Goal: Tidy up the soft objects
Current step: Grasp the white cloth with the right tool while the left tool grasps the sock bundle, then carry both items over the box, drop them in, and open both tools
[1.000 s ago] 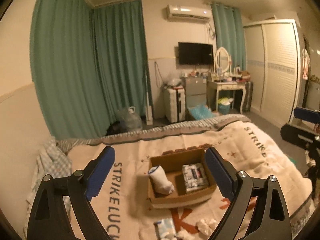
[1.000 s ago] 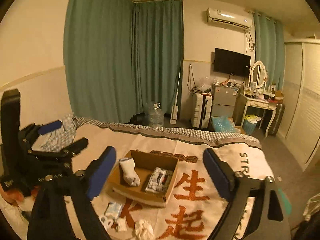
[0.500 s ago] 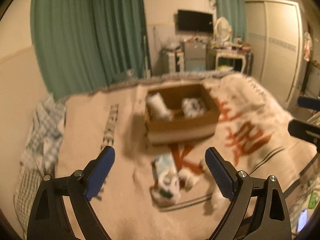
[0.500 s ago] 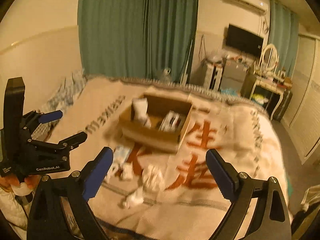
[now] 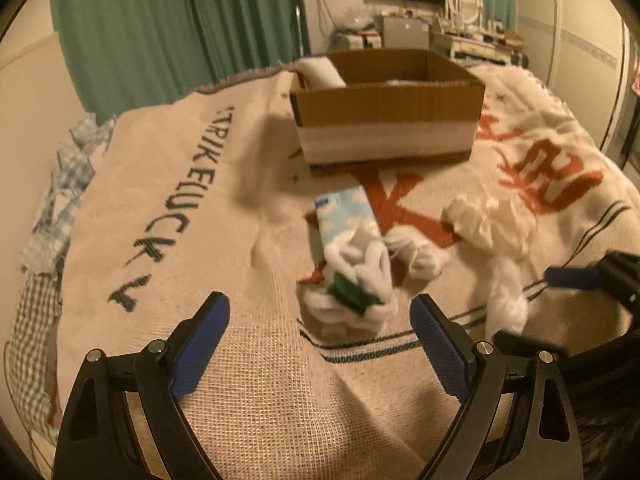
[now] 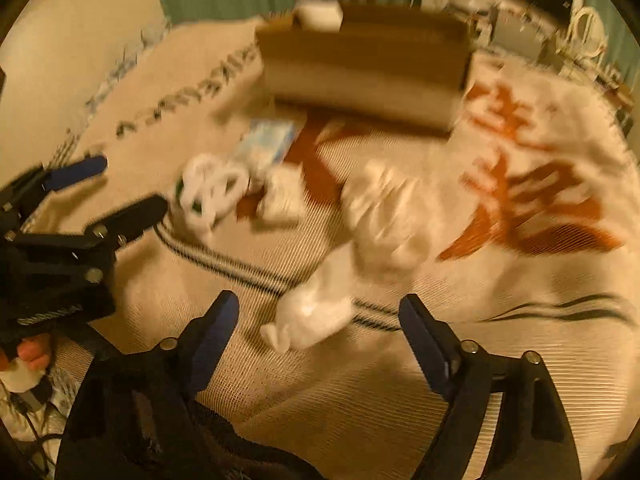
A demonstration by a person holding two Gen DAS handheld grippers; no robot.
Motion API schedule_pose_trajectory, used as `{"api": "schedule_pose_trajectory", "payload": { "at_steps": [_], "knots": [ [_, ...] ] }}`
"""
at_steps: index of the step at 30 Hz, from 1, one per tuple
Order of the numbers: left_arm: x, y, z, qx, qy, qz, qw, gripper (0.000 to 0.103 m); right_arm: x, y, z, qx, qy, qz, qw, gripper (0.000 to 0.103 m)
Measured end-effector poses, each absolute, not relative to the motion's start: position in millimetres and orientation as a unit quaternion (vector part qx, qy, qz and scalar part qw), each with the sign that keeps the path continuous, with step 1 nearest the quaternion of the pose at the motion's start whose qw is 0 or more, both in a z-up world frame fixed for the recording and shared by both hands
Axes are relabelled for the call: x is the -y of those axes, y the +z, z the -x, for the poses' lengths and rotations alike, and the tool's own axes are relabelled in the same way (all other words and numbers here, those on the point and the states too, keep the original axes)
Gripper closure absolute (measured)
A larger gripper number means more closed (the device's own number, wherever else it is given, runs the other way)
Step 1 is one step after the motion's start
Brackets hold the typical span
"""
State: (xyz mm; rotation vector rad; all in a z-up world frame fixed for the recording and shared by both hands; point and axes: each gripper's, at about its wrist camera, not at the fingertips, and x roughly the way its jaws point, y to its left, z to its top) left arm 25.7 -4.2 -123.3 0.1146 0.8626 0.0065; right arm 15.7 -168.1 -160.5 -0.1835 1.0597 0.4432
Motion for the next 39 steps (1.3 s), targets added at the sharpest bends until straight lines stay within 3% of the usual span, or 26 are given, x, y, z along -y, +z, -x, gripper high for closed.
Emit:
{"api": "schedule_pose_trajectory", "payload": {
  "at_steps": [3, 7, 15, 16, 18, 26, 39],
  "knots": [
    [-1, -129, -30, -0.434, 0.003, -0.047, 0.9, 0.011, 156, -186, -23, -0.532, 0.233, 0.091, 0.809, 0.03],
    [-2, -136, -34, -0.443, 0.001, -0.05, 0.895, 0.012, 152, -192, -30, -0.536, 0.227, 0.101, 0.806, 0.066],
    [14, -152, -50, -0.464, -0.027, -0.065, 0.883, 0.012, 167, -145, -41, -0.469, 0.225, 0.102, 0.848, 0.067],
    [17, -154, -53, -0.466, -0.032, -0.068, 0.882, 0.015, 169, -140, -46, -0.462, 0.223, 0.102, 0.853, 0.067],
    [20, -159, -60, -0.475, -0.041, -0.071, 0.876, 0.037, 175, -132, -52, -0.455, 0.222, 0.091, 0.858, 0.067],
    [11, -170, -72, -0.499, -0.033, -0.052, 0.864, 0.054, 179, -138, -52, -0.462, 0.225, 0.079, 0.854, 0.067],
    [14, -127, -40, -0.449, -0.054, -0.049, 0.891, 0.056, 190, -107, -26, -0.431, 0.227, 0.063, 0.871, 0.067]
  ]
}}
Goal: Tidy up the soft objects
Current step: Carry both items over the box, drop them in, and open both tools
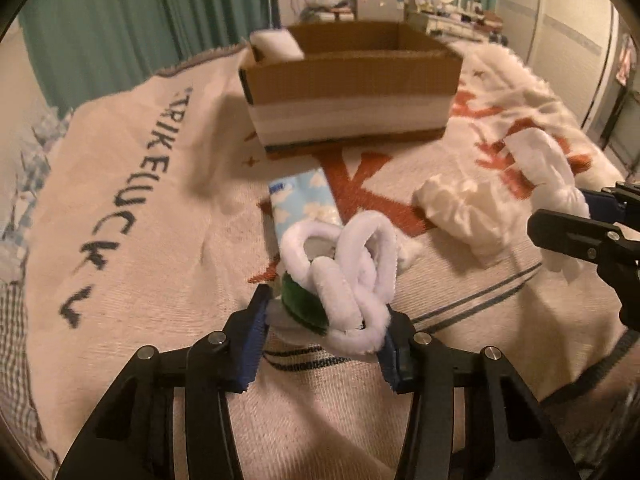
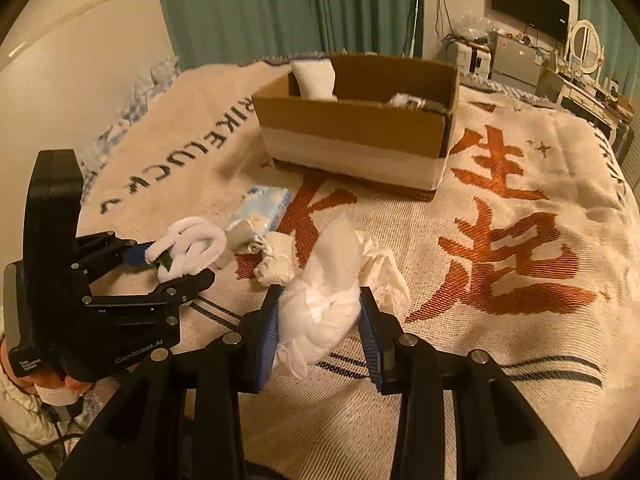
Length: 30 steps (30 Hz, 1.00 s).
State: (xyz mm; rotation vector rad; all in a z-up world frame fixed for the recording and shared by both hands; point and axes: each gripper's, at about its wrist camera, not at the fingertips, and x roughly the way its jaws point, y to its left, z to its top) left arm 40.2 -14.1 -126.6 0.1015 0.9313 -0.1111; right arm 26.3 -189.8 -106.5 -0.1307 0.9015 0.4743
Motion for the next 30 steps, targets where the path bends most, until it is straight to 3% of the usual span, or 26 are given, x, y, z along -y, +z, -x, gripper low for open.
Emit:
{"api": "schedule_pose_trajectory", "payload": {
  "at_steps": [17, 30],
  "knots": [
    [16, -5, -19, -0.325, -0.073, -0.042, 0.942, 0.056, 206, -5, 5, -0.33, 0.212, 0.068, 0.917, 0.067],
    [25, 60, -91, -0.245, -0.059, -0.054, 0.966, 0.056, 196, 77, -65, -0.254, 0.211, 0.079, 0.94, 0.067]
  ]
}}
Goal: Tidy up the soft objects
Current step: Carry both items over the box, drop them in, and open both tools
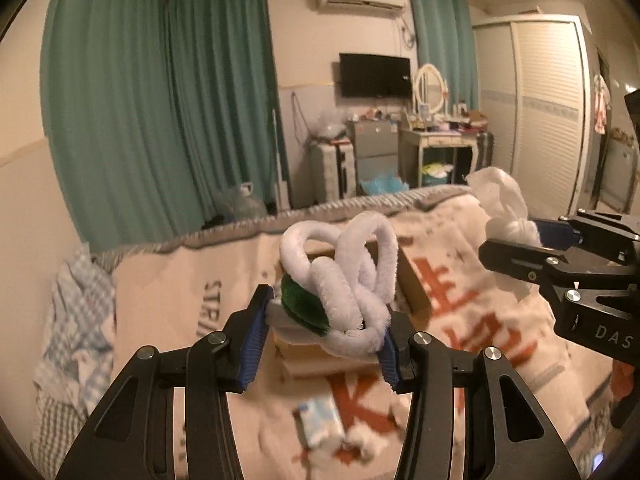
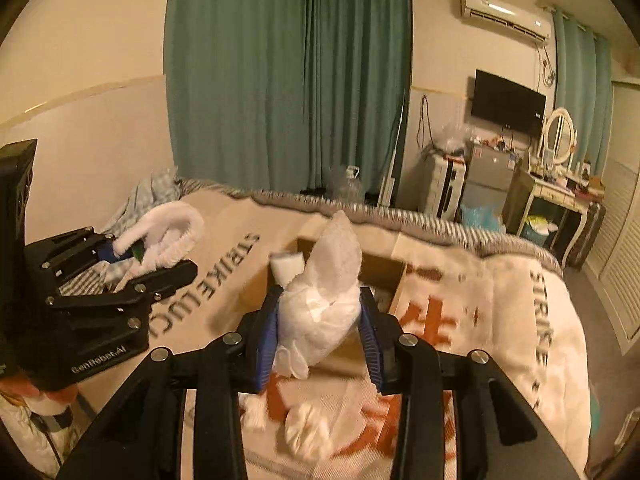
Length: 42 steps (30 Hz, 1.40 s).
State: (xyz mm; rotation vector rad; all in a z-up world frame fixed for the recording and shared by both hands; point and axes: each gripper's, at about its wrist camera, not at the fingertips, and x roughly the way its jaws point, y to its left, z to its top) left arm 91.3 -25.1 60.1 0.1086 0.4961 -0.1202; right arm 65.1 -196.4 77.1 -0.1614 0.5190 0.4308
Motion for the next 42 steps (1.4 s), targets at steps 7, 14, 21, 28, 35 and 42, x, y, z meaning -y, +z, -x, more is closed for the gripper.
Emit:
{"api": "schedule_pose_trajectory", "payload": {
  "at_steps": [7, 14, 21, 28, 35, 42],
  "knots": [
    [28, 32, -175, -0.269, -0.049, -0.056, 0.96, 0.056, 190, 67, -150, -0.274, 0.215, 0.068, 0.935, 0.067],
    [34, -33, -245, -0.324, -0.046, -0.069, 0.942, 0.056, 187, 10, -237, -0.331, 0.215, 0.05, 0.918, 0.066],
    [42, -71, -282, -0.362, -0.052, -0.077, 0.928, 0.056, 188, -44, -290, -0.375, 0.219, 0.036, 0.9, 0.066],
    [51, -81, -287, -0.362, -0.059, -0.089, 0.926, 0.054, 189, -65, -311, -0.388, 0.209, 0.022, 0.898, 0.05],
    [54, -68, -283, -0.353, -0.037, -0.098, 0.93, 0.028, 199, -45, -299, -0.365, 0.19, 0.011, 0.911, 0.041],
    [45, 5, -235, -0.301, -0.029, -0.079, 0.95, 0.028, 213, 25, -248, -0.336, 0.182, 0.014, 0.924, 0.041]
  ]
}}
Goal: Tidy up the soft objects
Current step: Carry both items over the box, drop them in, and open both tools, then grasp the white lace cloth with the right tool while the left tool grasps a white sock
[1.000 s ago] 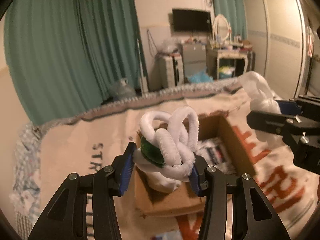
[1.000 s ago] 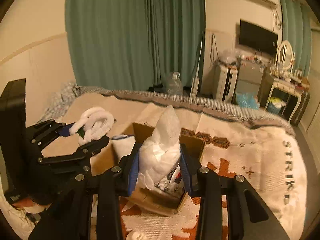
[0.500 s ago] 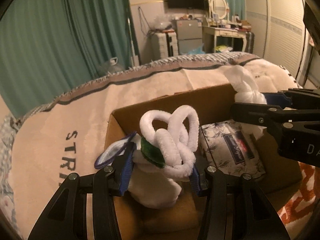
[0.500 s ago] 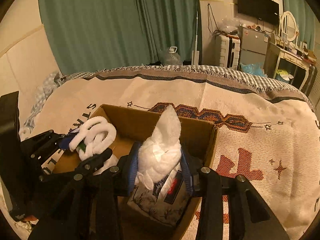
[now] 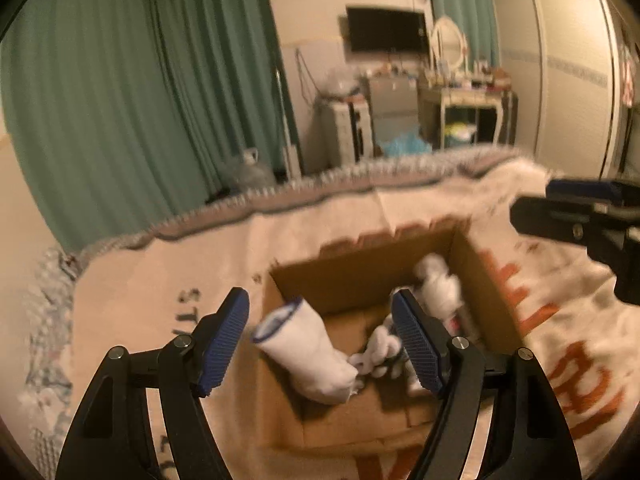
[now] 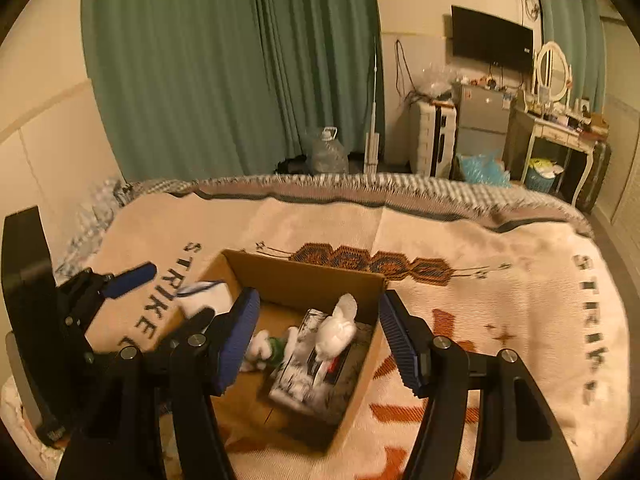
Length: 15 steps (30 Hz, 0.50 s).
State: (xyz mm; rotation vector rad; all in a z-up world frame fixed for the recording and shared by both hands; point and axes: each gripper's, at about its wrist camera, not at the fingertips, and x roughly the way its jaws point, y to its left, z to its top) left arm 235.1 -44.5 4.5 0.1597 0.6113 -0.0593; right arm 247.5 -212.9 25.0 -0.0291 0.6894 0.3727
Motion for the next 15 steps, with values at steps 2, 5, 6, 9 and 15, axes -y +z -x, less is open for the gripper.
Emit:
{"api": "schedule_pose_trajectory", "payload": {
  "at_steps": [2, 5, 6, 9, 15],
  "knots": [
    [41, 34, -212, -0.277, -0.02, -0.079, 0.957, 0.028, 217, 52, -221, -0.328, 0.179, 0.022, 0.927, 0.041],
    [35, 72, -175, -0.244, -0.015, -0.069, 0.967, 0.028, 222, 89, -180, -0.307, 0.165, 0.038, 0.936, 0.037],
    [33, 85, -161, -0.234, -0.015, -0.063, 0.97, 0.028, 224, 97, -170, -0.302, 0.164, 0.04, 0.938, 0.036],
    [24, 111, -127, -0.213, -0.006, -0.05, 0.976, 0.01, 229, 127, -129, -0.285, 0.159, 0.049, 0.944, 0.035],
    [19, 133, -72, -0.191, 0.011, -0.052, 0.98, 0.01, 235, 164, -58, -0.252, 0.157, 0.061, 0.953, 0.011]
  ]
}}
